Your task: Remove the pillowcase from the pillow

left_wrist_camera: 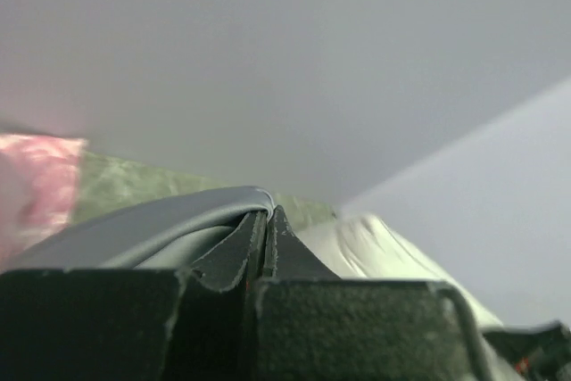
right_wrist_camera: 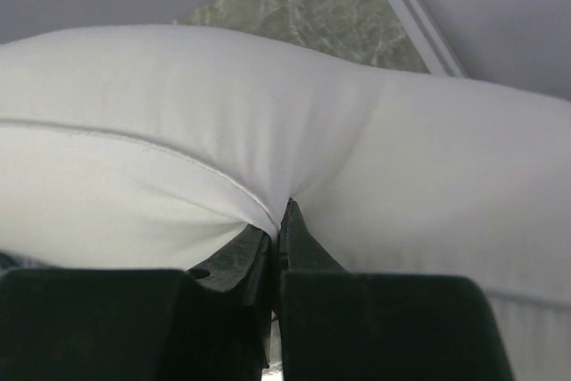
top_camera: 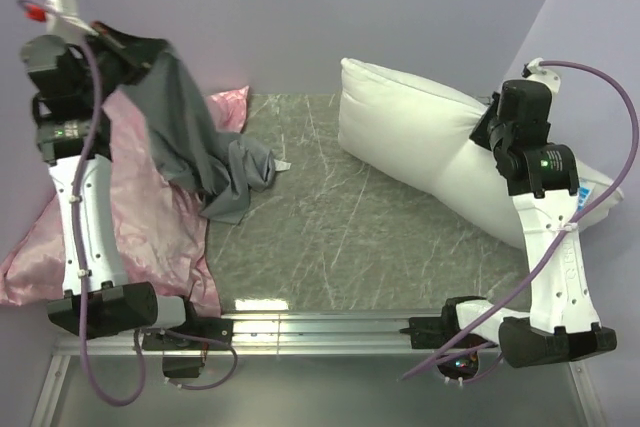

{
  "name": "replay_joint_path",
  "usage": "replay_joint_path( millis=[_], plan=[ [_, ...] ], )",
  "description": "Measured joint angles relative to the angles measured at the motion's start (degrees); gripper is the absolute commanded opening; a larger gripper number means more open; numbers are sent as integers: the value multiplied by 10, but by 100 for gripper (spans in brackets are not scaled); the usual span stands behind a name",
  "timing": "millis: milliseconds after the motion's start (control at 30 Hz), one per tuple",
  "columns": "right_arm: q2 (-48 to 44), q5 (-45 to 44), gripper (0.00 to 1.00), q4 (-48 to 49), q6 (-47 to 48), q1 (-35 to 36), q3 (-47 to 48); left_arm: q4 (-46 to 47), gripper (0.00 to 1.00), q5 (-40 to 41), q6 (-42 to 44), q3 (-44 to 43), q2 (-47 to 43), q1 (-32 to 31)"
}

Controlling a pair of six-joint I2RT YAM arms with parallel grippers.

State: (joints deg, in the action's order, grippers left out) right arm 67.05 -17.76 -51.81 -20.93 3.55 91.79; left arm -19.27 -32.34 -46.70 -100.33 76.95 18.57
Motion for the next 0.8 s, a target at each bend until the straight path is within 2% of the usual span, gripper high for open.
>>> replay_joint_path(
  millis=[133,400,500,667,767,800],
  plan=[
    [-4,2,0,17,-14,40,-5,12,1,30,30,66,-18,-110],
    [-3,-57,0,90,-37,177,-64,54,1,131,66,332,-39,-292],
    [-2,-60,0,137,-48,212,-125,60,0,150,67,409,-37,-331],
    [17,-45,0,224,-69,253,-223,117,2,174,56,510,-37,-351],
    [32,-35,0,291,-84,292,-254,138,10,193,50,544,-37,-365],
    [42,-31,0,312,-90,308,-259,148,18,200,48,554,-36,-373]
  ],
)
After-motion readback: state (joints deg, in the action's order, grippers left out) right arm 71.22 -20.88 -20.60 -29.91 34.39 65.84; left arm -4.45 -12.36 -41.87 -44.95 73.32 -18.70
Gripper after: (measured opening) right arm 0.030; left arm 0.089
